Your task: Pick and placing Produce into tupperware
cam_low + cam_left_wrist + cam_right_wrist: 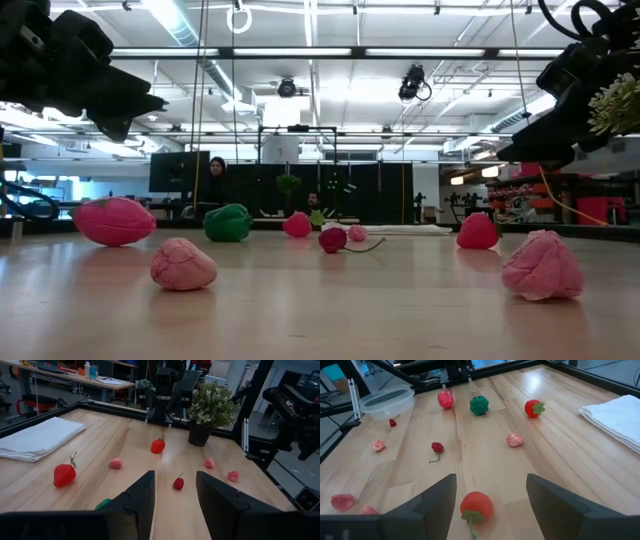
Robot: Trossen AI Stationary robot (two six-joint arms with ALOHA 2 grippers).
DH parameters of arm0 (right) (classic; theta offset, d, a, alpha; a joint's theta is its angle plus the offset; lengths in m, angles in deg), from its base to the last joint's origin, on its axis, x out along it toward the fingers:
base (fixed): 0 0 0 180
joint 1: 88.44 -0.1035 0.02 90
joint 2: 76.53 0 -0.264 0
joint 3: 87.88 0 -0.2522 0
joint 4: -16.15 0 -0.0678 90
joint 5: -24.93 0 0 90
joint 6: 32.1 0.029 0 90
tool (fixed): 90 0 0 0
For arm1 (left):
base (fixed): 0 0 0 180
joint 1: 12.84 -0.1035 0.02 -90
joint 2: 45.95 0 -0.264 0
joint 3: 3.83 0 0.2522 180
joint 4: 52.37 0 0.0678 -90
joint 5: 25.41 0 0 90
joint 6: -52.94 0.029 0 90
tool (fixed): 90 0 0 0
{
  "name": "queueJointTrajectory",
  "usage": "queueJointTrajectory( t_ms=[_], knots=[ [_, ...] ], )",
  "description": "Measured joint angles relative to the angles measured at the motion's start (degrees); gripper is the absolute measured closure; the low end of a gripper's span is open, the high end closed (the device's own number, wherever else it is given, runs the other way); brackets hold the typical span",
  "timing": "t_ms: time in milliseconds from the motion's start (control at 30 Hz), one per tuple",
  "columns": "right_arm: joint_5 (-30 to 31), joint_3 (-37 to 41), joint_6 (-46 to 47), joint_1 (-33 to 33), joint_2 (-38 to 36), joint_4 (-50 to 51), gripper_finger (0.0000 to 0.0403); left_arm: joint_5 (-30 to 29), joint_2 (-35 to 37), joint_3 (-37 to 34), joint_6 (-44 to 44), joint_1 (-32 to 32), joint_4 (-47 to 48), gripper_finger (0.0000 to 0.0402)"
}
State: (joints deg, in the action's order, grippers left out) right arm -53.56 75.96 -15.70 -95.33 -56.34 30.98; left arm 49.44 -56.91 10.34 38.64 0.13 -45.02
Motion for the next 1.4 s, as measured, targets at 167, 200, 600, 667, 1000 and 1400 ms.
queueJointTrajectory(
  t_ms=[167,200,600,667,1000,1400],
  knots=[
    [-0.02,0.00,0.01,0.02,0.02,-0.01,0.0153,0.00,0.02,0.00,-0.04,0.00,0.17,0.0247],
    [-0.02,0.00,-0.01,0.02,0.02,-0.01,0.0153,0.00,0.00,0.00,-0.08,0.00,0.17,0.0246],
    [-0.02,0.00,0.01,0.02,0.01,-0.01,0.0153,0.00,-0.02,0.00,-4.80,0.00,0.09,0.0246],
    [-0.01,-0.02,0.00,0.01,0.01,-0.01,0.0153,0.02,-0.02,0.00,-6.50,0.00,-0.01,0.0244],
    [0.00,0.00,0.00,0.00,0.02,0.00,0.0153,0.03,-0.02,0.00,-13.54,0.00,0.45,0.0252],
    [-0.02,-0.02,0.01,0.02,0.00,-0.01,0.0153,0.02,-0.02,0.00,-14.82,0.00,0.78,0.0253]
  ],
)
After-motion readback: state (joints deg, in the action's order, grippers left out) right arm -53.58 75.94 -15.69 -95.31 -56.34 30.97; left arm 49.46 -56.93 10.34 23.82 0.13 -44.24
